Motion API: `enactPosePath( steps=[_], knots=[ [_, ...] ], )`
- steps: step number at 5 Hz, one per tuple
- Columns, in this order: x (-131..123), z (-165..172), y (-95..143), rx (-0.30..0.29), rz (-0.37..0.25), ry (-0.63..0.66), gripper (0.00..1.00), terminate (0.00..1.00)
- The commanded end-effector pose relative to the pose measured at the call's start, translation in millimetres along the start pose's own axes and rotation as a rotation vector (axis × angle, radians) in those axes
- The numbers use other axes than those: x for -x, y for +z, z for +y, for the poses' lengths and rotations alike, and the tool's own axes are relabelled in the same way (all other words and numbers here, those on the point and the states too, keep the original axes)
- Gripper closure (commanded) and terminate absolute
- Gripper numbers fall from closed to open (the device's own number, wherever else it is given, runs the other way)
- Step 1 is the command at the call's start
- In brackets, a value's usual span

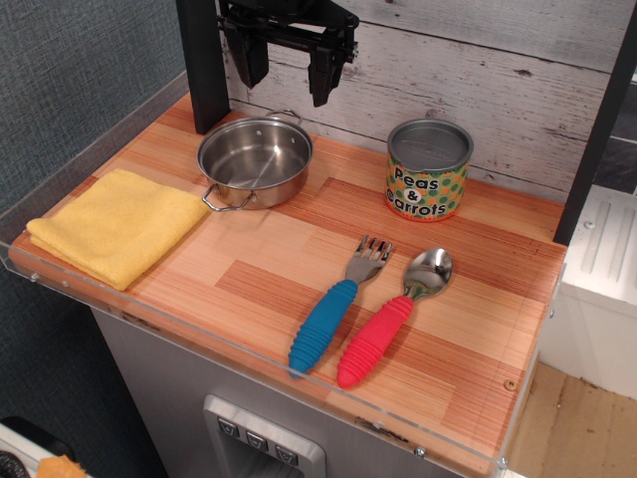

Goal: Move the yellow cloth to the left of the blue fork

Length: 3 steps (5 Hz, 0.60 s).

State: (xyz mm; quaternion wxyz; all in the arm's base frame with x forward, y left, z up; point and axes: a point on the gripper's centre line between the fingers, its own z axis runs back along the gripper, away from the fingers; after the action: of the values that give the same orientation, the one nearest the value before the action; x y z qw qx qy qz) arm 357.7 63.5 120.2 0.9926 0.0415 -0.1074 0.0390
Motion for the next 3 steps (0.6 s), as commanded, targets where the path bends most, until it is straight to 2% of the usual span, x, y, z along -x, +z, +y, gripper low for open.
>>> enactPosePath(
  steps=[1, 2, 3],
  knots=[
    [0, 0, 0, 0.000, 0.000, 0.000, 0.00, 0.00],
    [14, 16, -11, -0.023, 0.051, 0.001, 0.00, 0.00],
    [34, 34, -10, -0.036, 0.089, 0.015, 0.00, 0.00]
  ],
)
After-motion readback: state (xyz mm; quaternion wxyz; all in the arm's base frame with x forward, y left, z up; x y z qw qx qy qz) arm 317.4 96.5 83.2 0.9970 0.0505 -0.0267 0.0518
